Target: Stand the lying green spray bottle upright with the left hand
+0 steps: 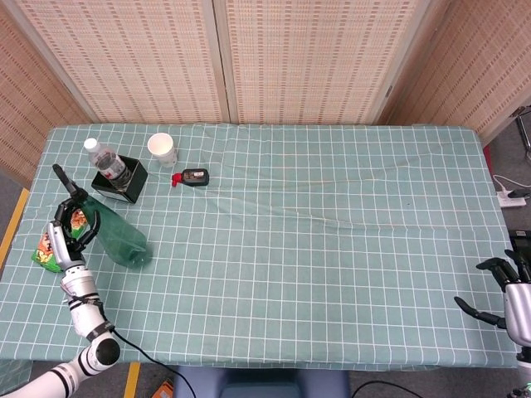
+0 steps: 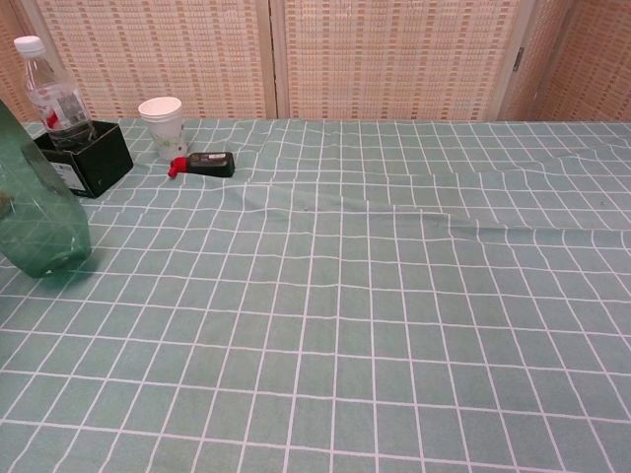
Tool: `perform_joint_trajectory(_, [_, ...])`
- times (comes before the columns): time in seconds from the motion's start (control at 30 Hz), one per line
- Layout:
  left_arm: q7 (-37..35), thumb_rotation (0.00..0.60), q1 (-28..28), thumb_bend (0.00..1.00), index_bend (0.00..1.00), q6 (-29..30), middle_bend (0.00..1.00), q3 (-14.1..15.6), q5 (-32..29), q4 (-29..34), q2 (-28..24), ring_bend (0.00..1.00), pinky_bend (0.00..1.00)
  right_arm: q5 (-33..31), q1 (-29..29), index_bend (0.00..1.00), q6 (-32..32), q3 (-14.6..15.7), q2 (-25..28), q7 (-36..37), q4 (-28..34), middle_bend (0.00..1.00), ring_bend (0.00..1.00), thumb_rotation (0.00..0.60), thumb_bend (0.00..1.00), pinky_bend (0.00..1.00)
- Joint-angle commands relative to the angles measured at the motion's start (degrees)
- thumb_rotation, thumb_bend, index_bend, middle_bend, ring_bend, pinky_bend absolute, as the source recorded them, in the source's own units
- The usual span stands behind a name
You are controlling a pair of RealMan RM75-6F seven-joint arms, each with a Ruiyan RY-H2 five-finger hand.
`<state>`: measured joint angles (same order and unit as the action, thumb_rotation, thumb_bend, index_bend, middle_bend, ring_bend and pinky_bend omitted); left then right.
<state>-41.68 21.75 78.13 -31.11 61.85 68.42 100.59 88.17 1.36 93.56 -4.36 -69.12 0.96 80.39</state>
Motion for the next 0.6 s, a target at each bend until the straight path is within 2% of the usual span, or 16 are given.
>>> perform_joint_trajectory(0.03, [0.3, 0.6, -0.6, 0.27, 0.47, 0.2, 0.54, 0.2, 0.0, 0.7, -0.4, 0.28, 0.16, 0.2, 0.0, 0.39, 0.1, 0.0, 0.0, 0.2, -0.1, 0.34, 0.16, 0.6, 0.0, 0.14])
perform_joint_trajectory(0.33, [1.2, 0.6, -1.4, 0.27, 0.47, -1.0, 0.54, 0.4, -0.9, 1.7, -1.1, 0.28, 0.16, 1.1, -0.2, 0.39, 0.6, 0.2, -0.3, 1.1, -0.8, 0.34, 0.16, 0.6, 0.0, 0.15])
perform_joint_trajectory(0.6, [2.8, 0.6, 1.8, 0.27, 0.47, -0.5, 0.54, -1.0, 2.0, 4.9, -1.4, 0.28, 0.16, 1.5, -0.4, 0.4, 0.6, 0.3, -0.3, 1.0, -0.9, 0.34, 0.16, 0.6, 0.0, 0.15])
